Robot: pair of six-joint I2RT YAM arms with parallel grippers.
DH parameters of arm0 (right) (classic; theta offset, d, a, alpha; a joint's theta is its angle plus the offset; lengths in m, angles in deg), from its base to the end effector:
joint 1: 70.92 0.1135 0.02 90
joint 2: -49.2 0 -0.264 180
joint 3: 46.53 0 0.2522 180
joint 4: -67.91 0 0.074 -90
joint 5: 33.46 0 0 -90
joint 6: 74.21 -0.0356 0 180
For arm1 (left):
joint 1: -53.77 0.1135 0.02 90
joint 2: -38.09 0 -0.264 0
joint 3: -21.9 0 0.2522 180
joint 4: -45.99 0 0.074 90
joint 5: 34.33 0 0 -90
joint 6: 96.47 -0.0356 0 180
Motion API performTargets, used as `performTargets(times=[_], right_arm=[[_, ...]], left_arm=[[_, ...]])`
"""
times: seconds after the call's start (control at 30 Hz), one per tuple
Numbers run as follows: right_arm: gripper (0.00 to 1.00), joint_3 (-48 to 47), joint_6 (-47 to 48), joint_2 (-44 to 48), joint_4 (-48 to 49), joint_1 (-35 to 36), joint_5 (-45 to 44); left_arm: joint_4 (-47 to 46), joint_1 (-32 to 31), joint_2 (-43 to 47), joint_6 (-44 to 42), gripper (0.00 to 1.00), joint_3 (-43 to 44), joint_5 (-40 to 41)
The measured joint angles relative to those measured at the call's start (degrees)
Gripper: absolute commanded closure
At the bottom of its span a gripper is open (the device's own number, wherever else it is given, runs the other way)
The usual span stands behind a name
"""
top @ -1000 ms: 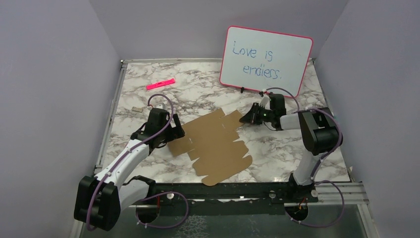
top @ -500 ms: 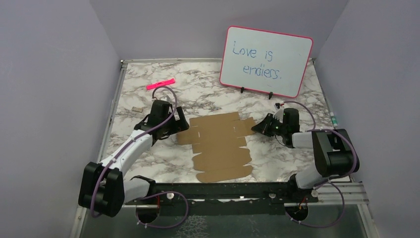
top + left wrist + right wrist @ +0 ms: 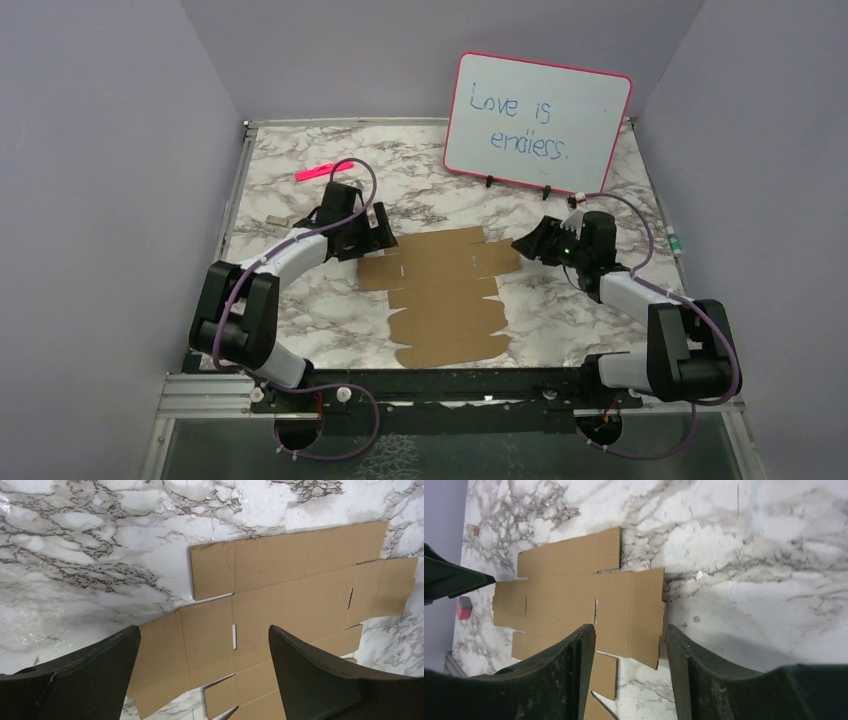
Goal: Fold the paper box
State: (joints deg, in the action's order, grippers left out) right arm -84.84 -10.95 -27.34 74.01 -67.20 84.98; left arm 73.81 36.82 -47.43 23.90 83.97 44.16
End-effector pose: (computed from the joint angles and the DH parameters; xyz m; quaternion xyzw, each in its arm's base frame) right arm 0.2442 0.0329 0.1582 0.0528 0.8550 0.3306 0.3960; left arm 0.2838 -0.0939 0.1914 -0.0767 0.9361 -0.2190 0.2642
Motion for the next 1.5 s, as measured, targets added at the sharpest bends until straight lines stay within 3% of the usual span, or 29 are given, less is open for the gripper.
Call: performTargets(times=[0.3,0.57,1.07,1.5], right_arm=[[0.32,-3.7,0.5,3.5,-1.0,0.0,1.0],[0.3,-4.6,-5.4,-6.6,7.1,1.8,6.7],[0.28,-10.1,-12.5,-26.0,20.9,7.2,9.7],[0.28,-10.0,-13.7,-28.6,25.9,8.2,9.7]], left_arm=[[-3.7,0.4,-5.9,0.7,0.01,1.8,-2.6],[-7.3,0.8,-9.8,2.3,0.01,3.7,-5.3],[-14.6,0.9,-13.2,4.5,0.01,4.1,-10.7],[-15.1,1.2,-13.4,6.2,0.01,4.1,-13.2]])
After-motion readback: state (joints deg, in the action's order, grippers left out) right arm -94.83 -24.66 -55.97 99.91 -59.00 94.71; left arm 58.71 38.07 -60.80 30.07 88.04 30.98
